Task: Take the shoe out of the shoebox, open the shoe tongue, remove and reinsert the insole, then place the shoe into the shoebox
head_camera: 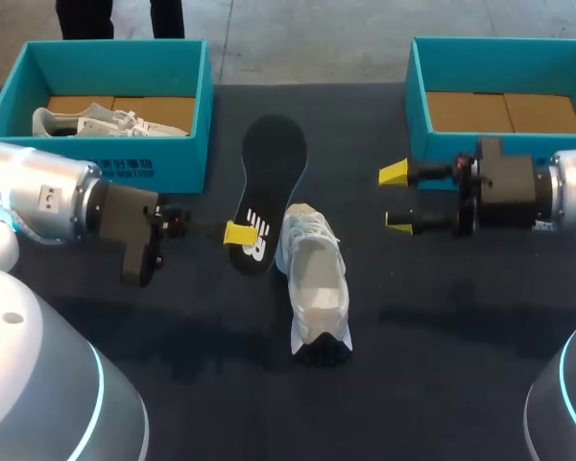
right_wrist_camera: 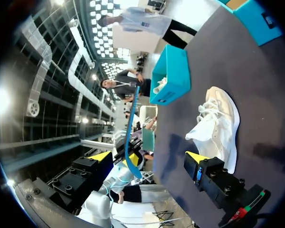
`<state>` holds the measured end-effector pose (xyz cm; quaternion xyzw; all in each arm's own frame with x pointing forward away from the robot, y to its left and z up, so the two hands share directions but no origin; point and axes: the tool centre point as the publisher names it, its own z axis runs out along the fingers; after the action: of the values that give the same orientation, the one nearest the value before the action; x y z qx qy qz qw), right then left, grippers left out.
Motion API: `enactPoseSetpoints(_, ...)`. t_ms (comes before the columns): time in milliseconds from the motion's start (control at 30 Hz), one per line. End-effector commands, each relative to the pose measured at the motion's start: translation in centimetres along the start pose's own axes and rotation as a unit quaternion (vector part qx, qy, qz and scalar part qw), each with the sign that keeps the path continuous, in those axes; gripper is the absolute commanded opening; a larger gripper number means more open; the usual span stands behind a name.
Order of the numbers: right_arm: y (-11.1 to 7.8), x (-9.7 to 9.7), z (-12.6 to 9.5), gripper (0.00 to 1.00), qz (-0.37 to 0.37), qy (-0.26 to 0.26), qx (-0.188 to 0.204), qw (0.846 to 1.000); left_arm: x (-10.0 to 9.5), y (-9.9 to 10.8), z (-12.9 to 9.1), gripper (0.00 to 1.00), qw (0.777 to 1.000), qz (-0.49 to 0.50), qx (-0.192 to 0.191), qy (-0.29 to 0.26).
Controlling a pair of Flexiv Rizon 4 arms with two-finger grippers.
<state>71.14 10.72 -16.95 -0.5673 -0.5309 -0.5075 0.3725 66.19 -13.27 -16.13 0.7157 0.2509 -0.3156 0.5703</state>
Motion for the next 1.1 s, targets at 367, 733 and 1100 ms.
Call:
enactPoseSetpoints(367, 3.4, 0.1, 0.0, 1.0, -0.021, -0.014, -0.009, 1.0, 0.1, -0.1, 0.1, 0.0, 1.0, 0.002, -0.001, 0.0)
enactPoseSetpoints(733, 5.5, -0.1, 1.1, 1.0, -0.019, 0.0, 0.008, 1.0, 0.1, -0.1, 0.1, 0.0, 1.0, 0.002, -0.001, 0.0)
enactPoseSetpoints(1100, 6.6, -0.3, 2.6, 1.0, -0.02, 0.006, 0.02, 1.0, 0.1, -0.1, 0.1, 0.0, 1.0, 0.002, -0.001, 0.0)
